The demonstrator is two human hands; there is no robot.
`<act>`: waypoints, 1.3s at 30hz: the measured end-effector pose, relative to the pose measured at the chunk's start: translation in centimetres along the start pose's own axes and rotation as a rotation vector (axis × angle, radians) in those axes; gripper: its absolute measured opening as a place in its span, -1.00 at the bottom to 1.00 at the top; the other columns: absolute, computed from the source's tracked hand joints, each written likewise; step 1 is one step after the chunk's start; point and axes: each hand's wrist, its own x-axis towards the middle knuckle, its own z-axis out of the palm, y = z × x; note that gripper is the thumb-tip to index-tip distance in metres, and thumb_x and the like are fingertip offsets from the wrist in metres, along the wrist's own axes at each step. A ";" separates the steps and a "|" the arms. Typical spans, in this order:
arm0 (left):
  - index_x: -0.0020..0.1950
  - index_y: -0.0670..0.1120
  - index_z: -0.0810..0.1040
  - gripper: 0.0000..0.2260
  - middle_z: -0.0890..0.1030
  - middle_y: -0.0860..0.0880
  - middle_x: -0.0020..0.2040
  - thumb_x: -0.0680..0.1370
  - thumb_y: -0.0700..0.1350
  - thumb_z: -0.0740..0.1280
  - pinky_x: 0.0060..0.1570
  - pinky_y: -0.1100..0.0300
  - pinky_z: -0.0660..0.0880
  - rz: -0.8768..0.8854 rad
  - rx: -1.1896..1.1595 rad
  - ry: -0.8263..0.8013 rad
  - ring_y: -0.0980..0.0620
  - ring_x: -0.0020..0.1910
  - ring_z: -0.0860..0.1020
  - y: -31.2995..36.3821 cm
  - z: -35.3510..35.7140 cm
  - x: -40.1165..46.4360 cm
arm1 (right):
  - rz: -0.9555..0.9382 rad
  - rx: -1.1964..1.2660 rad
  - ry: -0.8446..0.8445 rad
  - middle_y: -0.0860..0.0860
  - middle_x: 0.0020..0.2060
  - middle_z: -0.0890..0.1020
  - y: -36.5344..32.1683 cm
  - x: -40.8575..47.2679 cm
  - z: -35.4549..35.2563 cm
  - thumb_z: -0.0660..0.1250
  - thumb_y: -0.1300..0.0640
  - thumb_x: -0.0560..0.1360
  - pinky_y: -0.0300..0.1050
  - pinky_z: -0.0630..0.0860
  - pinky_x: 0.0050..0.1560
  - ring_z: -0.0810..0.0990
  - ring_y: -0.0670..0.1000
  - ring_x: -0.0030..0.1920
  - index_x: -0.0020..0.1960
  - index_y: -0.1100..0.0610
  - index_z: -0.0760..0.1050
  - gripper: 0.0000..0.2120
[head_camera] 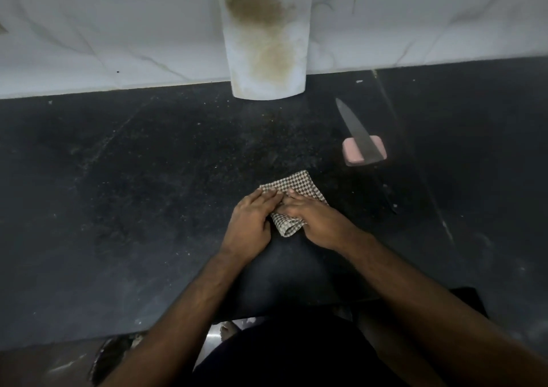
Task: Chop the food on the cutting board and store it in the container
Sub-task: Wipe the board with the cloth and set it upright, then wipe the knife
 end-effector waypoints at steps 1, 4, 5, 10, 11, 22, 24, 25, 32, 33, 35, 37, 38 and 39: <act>0.57 -0.05 0.38 -0.39 0.43 -0.05 0.54 0.51 -0.33 0.25 0.57 -0.02 0.16 0.030 -0.005 -0.031 -0.12 0.57 0.28 1.0 0.5 0.4 | 0.037 0.000 0.031 -0.05 0.57 0.27 0.3 -1.1 -0.1 0.13 0.51 0.48 -0.33 -0.11 0.52 0.06 -0.11 0.59 0.53 0.04 0.37 -0.30; 0.62 -0.03 0.28 -0.43 0.33 -0.02 0.60 0.60 -0.26 0.21 0.59 -0.01 0.08 0.124 0.022 -0.117 -0.05 0.62 0.17 3.1 1.9 1.7 | 0.158 0.013 0.160 -0.02 0.56 0.29 0.6 -4.2 1.1 0.10 0.48 0.45 -0.09 0.04 0.59 0.10 0.00 0.60 0.53 0.07 0.36 -0.30; 0.63 -0.01 0.25 -0.45 0.29 0.00 0.62 0.63 -0.23 0.19 0.60 -0.01 0.06 0.167 0.045 -0.148 -0.02 0.63 0.14 3.4 2.4 1.9 | 0.210 0.013 0.214 0.00 0.56 0.30 0.4 -5.1 2.0 0.09 0.43 0.44 -0.04 0.07 0.59 0.12 0.04 0.60 0.53 0.08 0.36 -0.30; 0.62 0.03 0.26 -0.50 0.30 0.07 0.60 0.66 -0.16 0.16 0.59 -0.04 0.07 0.332 0.141 -0.198 0.06 0.62 0.15 1.6 2.2 0.1 | 0.389 0.064 0.358 -0.01 0.60 0.20 -3.6 -6.8 7.1 0.21 0.35 0.38 0.12 0.05 0.59 0.03 0.04 0.62 0.58 0.01 0.27 -0.22; 0.61 0.04 0.30 -0.51 0.33 0.07 0.59 0.65 -0.12 0.12 0.59 -0.06 0.10 0.341 0.146 -0.193 0.06 0.61 0.18 0.6 1.6 -0.8 | 0.404 0.062 0.361 -0.03 0.61 0.16 -4.9 -6.5 8.0 0.25 0.34 0.40 0.07 -0.01 0.60 -0.02 0.00 0.62 0.58 -0.01 0.26 -0.23; 0.38 0.00 0.60 -0.52 0.58 0.15 0.36 0.50 -0.07 0.16 0.45 -0.24 0.33 0.020 -0.104 0.051 0.06 0.47 0.44 -10.4 -6.9 -13.8 | 0.070 0.266 0.119 -0.09 0.54 0.32 -16.3 -0.9 12.6 0.24 0.33 0.49 -0.24 0.14 0.52 0.21 -0.12 0.55 0.54 -0.05 0.33 -0.34; 0.38 -0.03 0.61 -0.62 0.61 0.11 0.34 0.59 -0.05 0.23 0.41 -0.20 0.39 -0.020 -0.192 0.181 0.08 0.43 0.48 -10.6 -7.5 -14.9 | 0.177 0.423 0.222 -0.07 0.26 0.63 -16.5 -0.2 10.9 0.29 0.35 0.50 -0.34 0.44 0.26 0.57 -0.11 0.27 0.42 -0.02 0.49 -0.46; 0.42 -0.05 0.58 -0.63 0.58 0.10 0.38 0.63 -0.06 0.26 0.44 -0.12 0.39 -0.034 -0.258 0.239 0.11 0.45 0.46 -10.4 -7.6 -15.2 | 0.216 0.462 0.329 -0.07 0.15 0.68 -16.5 0.2 9.9 0.30 0.37 0.50 -0.35 0.49 0.18 0.63 -0.12 0.17 0.36 0.02 0.54 -0.51; 0.52 -0.06 0.46 -0.61 0.47 0.10 0.50 0.69 -0.06 0.25 0.51 0.21 0.30 -0.185 -0.468 0.354 0.18 0.51 0.36 -8.6 -6.5 -13.2 | 0.174 0.453 0.747 -0.08 0.19 0.66 -11.0 0.6 2.1 0.23 0.51 0.51 -0.26 0.46 0.30 0.59 -0.16 0.25 0.30 0.14 0.57 -0.53; 0.52 -0.06 0.45 -0.62 0.47 0.09 0.49 0.70 -0.07 0.26 0.51 0.18 0.31 -0.199 -0.474 0.335 0.19 0.51 0.37 -8.4 -6.2 -12.8 | 0.194 0.398 0.730 -0.04 0.24 0.65 -9.4 0.8 2.1 0.22 0.52 0.49 -0.27 0.44 0.33 0.57 -0.15 0.28 0.35 0.15 0.55 -0.48; 0.53 -0.06 0.44 -0.61 0.47 0.07 0.50 0.69 -0.10 0.28 0.51 0.12 0.33 -0.223 -0.469 0.303 0.19 0.50 0.37 -7.9 -5.6 -11.9 | 0.287 0.344 0.664 -0.04 0.29 0.62 -6.4 1.5 2.9 0.23 0.49 0.48 -0.27 0.41 0.37 0.56 -0.14 0.31 0.40 0.09 0.53 -0.43; 0.54 -0.06 0.43 -0.60 0.47 0.05 0.49 0.68 -0.11 0.30 0.50 0.10 0.35 -0.240 -0.464 0.283 0.17 0.49 0.39 -7.5 -5.2 -11.4 | 0.327 0.300 0.564 -0.04 0.34 0.57 -4.8 2.6 4.4 0.27 0.44 0.50 -0.22 0.33 0.46 0.51 -0.06 0.38 0.43 0.07 0.50 -0.44; 0.54 -0.05 0.43 -0.59 0.48 0.05 0.49 0.68 -0.10 0.30 0.49 0.12 0.35 -0.247 -0.462 0.281 0.17 0.48 0.40 -7.3 -5.0 -11.3 | 0.319 0.263 0.514 -0.03 0.38 0.53 -4.6 3.2 5.2 0.28 0.43 0.50 -0.25 0.23 0.50 0.45 -0.03 0.43 0.46 0.07 0.47 -0.43; 0.54 -0.06 0.43 -0.59 0.48 0.05 0.48 0.68 -0.09 0.30 0.49 0.13 0.36 -0.258 -0.455 0.288 0.17 0.47 0.40 -7.4 -5.0 -11.3 | 0.303 0.238 0.475 -0.03 0.41 0.50 -4.8 3.8 5.8 0.29 0.42 0.50 -0.33 0.14 0.50 0.39 -0.04 0.46 0.48 0.08 0.45 -0.42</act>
